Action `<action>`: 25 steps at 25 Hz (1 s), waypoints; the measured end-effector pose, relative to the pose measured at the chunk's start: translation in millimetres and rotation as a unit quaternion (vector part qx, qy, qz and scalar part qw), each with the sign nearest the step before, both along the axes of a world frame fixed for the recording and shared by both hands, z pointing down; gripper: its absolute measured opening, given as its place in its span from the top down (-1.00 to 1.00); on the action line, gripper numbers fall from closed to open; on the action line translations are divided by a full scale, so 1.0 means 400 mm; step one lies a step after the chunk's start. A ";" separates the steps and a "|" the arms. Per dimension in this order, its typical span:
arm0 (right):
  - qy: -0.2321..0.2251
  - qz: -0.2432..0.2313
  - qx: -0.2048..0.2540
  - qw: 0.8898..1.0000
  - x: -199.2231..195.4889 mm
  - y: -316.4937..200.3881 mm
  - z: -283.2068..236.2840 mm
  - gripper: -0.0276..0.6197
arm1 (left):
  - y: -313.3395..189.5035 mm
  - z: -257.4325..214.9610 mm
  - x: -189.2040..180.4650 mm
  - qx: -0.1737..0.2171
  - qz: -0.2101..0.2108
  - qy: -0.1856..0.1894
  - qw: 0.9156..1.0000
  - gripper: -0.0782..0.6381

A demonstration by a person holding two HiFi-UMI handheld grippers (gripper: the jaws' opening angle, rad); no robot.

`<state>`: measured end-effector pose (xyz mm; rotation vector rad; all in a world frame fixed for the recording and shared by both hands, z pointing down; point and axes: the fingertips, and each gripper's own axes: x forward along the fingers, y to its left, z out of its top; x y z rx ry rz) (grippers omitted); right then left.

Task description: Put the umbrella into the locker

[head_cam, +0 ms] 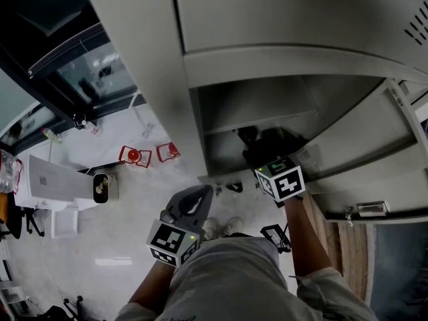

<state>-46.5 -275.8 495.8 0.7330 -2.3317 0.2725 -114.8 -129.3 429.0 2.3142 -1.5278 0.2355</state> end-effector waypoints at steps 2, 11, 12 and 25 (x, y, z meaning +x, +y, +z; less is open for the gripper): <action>-0.007 0.003 0.003 1.000 0.010 0.020 -0.009 0.27 | 0.003 -0.001 0.012 0.000 0.008 -0.001 1.000 0.74; -0.047 0.016 0.002 0.999 0.067 0.108 -0.045 0.27 | 0.014 -0.009 0.066 0.005 0.042 -0.004 0.999 0.74; -0.053 0.019 0.001 0.998 0.073 0.118 -0.049 0.27 | 0.014 -0.010 0.070 0.006 0.044 -0.005 0.999 0.74; -0.108 0.085 0.043 0.990 0.188 0.203 -0.083 0.80 | 0.002 -0.025 0.145 0.017 0.087 -0.005 0.996 0.74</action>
